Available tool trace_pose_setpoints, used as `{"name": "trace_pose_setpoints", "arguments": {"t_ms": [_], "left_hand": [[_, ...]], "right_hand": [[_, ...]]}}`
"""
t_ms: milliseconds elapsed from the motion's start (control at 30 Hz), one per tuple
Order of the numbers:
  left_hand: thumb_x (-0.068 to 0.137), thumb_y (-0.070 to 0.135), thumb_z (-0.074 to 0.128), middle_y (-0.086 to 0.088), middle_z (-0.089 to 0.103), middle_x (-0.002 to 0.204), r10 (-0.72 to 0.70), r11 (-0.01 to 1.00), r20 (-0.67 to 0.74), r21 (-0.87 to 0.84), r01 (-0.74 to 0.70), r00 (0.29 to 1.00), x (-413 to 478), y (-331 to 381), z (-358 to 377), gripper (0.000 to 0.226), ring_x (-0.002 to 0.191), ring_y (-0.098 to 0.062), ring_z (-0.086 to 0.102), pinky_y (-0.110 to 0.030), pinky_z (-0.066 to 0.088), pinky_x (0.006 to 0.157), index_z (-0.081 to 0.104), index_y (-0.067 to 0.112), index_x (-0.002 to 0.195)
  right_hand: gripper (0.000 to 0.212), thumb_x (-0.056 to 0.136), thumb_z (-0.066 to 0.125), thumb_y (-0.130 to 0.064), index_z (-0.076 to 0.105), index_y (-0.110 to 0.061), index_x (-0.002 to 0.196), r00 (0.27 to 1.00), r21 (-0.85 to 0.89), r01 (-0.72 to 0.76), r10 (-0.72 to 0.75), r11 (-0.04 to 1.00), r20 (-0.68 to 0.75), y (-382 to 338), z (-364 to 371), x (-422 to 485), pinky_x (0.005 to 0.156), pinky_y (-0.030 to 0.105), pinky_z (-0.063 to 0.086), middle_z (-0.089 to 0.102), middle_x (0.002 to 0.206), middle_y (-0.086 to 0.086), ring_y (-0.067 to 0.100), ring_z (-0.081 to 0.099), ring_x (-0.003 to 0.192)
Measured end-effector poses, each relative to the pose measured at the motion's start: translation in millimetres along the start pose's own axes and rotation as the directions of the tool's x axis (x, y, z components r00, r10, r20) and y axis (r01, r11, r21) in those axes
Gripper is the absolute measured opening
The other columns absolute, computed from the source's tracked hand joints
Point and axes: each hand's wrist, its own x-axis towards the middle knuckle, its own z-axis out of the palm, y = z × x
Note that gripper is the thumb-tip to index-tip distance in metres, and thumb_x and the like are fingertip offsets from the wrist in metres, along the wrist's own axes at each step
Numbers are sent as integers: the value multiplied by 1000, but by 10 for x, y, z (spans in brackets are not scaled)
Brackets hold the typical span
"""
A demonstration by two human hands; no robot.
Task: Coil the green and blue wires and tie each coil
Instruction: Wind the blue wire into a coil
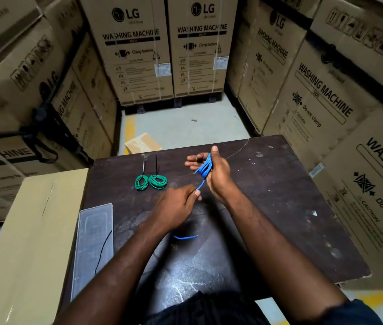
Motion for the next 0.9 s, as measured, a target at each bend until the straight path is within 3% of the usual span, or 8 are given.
{"name": "trace_pose_setpoints", "arguments": {"t_ms": [233,400,667,767,900], "left_hand": [[93,30,46,2,72,84,26,1000,-4,-3,-26,1000,-37,118,-135,24,79,-18,64,-29,44,68,68,22,89],[91,39,44,8,54,56,-16,996,-53,-90,11,998,-35,225,-375,30,54,-6,48,-30,40,59,67,24,80],[86,45,50,2,63,61,23,999,-92,38,-20,995,29,318,-688,32,58,-13,58,-34,45,55,67,20,77],[85,46,54,5,68,66,7,999,-106,46,-2,994,68,282,-795,29,58,-8,58,-29,42,54,71,23,78],[83,48,63,7,68,64,-62,994,-52,89,66,997,181,171,-947,21,60,-8,60,-28,44,56,72,31,76]], "right_hand": [[60,104,20,-33,61,3,79,998,-231,54,-43,971,53,63,-55,14,65,24,56,72,81,11,22,71,73],[61,105,22,-33,64,4,79,998,-356,65,-65,932,11,54,-222,69,64,22,53,70,83,16,21,70,74],[57,104,28,-35,66,-18,64,989,-455,133,-92,881,112,95,-242,-5,79,45,52,70,86,22,37,67,79],[55,100,30,-40,67,-22,65,975,-551,209,-130,808,180,107,-239,-5,82,44,52,72,81,15,35,67,81],[57,102,31,-39,69,-6,75,966,-604,189,-36,774,256,125,-240,-83,70,34,52,70,73,15,20,65,67]]}}
